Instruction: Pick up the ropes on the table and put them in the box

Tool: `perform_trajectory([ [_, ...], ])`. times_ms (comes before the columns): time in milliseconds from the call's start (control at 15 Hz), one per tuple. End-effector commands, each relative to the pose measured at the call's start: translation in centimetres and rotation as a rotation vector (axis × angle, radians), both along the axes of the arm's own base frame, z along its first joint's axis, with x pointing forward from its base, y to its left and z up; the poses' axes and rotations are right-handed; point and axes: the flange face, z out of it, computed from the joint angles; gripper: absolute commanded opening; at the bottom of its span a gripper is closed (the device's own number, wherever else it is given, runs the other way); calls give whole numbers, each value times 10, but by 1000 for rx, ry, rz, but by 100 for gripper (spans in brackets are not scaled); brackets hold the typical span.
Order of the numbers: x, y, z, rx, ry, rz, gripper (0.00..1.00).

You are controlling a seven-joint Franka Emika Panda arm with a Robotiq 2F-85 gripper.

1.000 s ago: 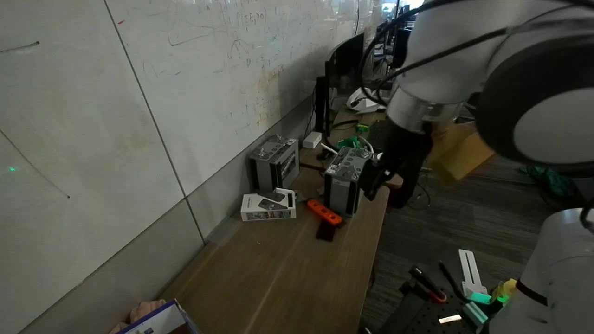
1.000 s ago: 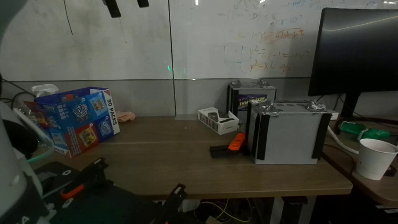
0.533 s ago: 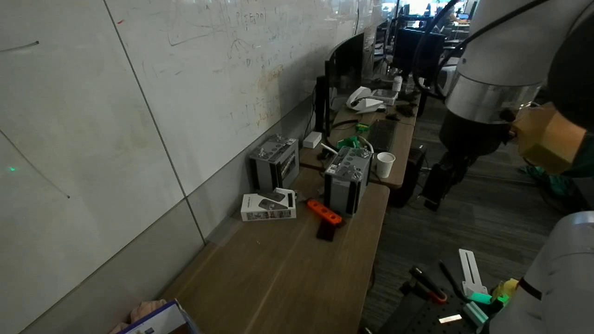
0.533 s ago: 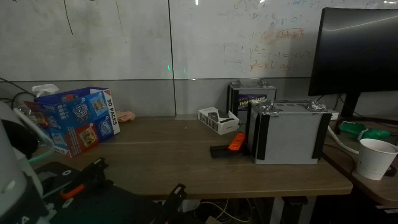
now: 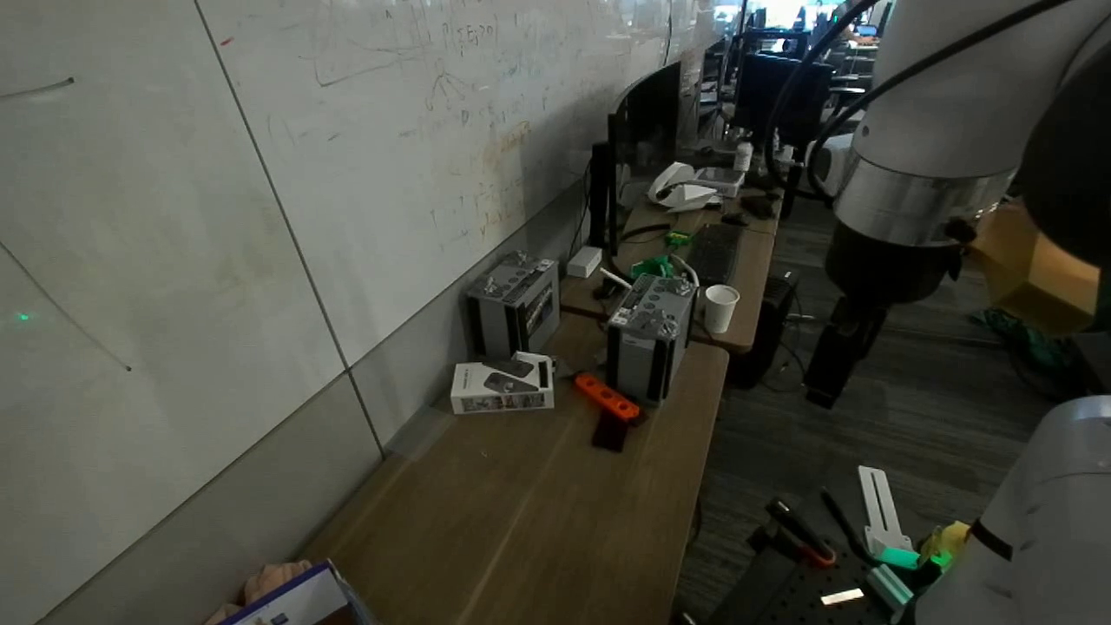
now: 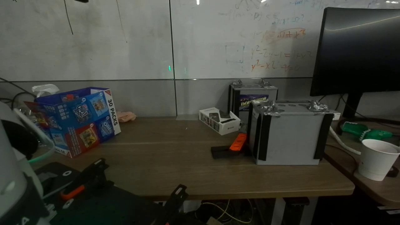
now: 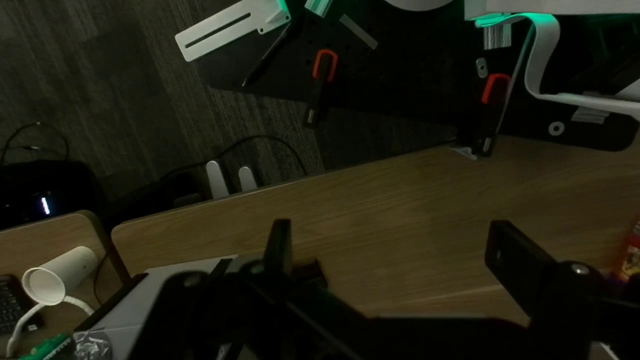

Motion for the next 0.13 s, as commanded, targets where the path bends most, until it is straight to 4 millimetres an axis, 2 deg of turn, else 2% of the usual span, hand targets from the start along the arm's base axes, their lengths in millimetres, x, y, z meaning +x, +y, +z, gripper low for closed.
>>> perform_trajectory([
  [0, 0, 0, 1, 0, 0, -1, 100],
  [67, 0, 0, 1, 0, 0, -1, 100],
])
